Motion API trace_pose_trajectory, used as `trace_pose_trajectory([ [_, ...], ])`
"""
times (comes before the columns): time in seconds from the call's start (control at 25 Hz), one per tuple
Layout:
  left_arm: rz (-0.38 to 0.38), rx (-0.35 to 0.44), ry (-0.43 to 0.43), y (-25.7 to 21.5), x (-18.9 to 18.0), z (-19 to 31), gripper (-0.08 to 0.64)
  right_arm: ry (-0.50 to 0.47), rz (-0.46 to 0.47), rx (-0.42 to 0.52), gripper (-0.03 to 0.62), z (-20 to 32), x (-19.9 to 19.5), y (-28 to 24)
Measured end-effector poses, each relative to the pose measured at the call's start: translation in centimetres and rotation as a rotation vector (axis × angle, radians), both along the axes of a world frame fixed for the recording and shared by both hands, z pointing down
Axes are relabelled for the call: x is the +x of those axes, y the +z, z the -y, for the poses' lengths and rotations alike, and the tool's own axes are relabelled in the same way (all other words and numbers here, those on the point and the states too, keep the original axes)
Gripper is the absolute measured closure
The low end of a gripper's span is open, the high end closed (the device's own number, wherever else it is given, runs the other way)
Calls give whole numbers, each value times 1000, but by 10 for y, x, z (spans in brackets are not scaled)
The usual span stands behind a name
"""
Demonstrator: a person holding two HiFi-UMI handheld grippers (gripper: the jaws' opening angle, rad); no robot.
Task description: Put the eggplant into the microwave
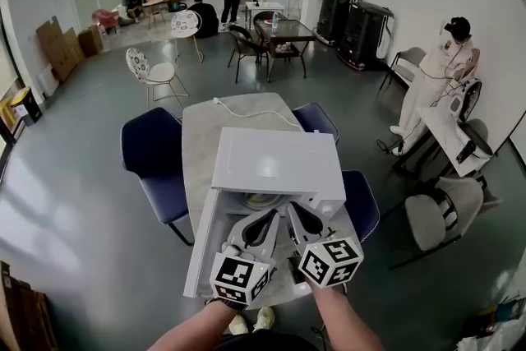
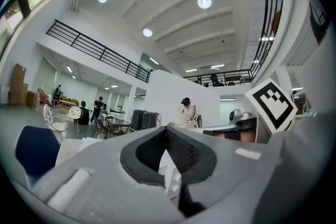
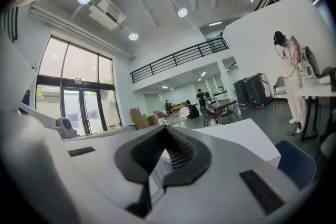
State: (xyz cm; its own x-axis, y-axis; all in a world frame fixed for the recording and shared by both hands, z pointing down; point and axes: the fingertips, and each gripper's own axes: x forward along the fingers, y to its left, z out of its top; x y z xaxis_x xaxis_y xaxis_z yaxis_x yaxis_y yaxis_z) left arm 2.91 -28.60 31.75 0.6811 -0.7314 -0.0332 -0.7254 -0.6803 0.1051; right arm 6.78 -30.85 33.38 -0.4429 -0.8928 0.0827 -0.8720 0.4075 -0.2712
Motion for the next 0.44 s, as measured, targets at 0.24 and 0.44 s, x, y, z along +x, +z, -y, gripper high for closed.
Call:
trace_pose_trajectory([
  [0.24, 4, -8, -7, 5, 0, 5, 554, -3, -5, -6, 592, 2, 0, 4],
  [0.44, 7, -12, -3, 6, 3, 7, 554, 0, -8, -16, 592, 3, 3, 8],
])
